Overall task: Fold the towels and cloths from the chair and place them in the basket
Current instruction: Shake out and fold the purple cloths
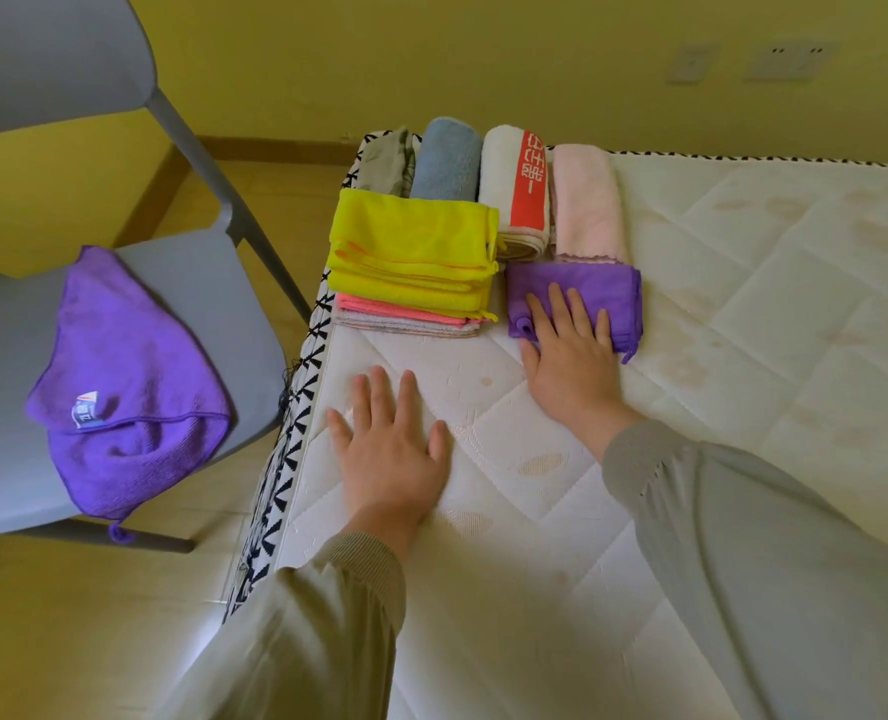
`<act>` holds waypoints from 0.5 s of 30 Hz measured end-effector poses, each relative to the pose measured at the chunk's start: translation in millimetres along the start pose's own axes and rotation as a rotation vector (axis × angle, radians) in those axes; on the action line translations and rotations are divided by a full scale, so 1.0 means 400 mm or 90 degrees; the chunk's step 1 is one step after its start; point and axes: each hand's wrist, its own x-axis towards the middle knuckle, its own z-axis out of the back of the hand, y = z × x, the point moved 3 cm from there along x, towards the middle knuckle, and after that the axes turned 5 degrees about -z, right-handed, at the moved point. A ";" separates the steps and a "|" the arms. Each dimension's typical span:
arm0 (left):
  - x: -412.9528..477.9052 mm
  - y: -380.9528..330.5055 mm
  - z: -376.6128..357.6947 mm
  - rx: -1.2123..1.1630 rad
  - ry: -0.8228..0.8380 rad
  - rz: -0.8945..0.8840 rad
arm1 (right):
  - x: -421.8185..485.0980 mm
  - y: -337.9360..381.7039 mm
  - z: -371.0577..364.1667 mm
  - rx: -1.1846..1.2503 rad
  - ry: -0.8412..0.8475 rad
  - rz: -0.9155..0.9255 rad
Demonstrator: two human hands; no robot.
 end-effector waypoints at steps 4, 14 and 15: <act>0.002 0.004 -0.003 0.000 0.006 -0.002 | -0.019 0.007 0.022 0.026 -0.057 -0.038; 0.019 0.074 0.044 -0.055 0.128 -0.154 | -0.221 0.177 0.036 0.105 -0.043 -0.004; 0.019 0.086 0.055 -0.061 0.126 -0.186 | -0.234 0.200 0.031 0.101 -0.027 -0.001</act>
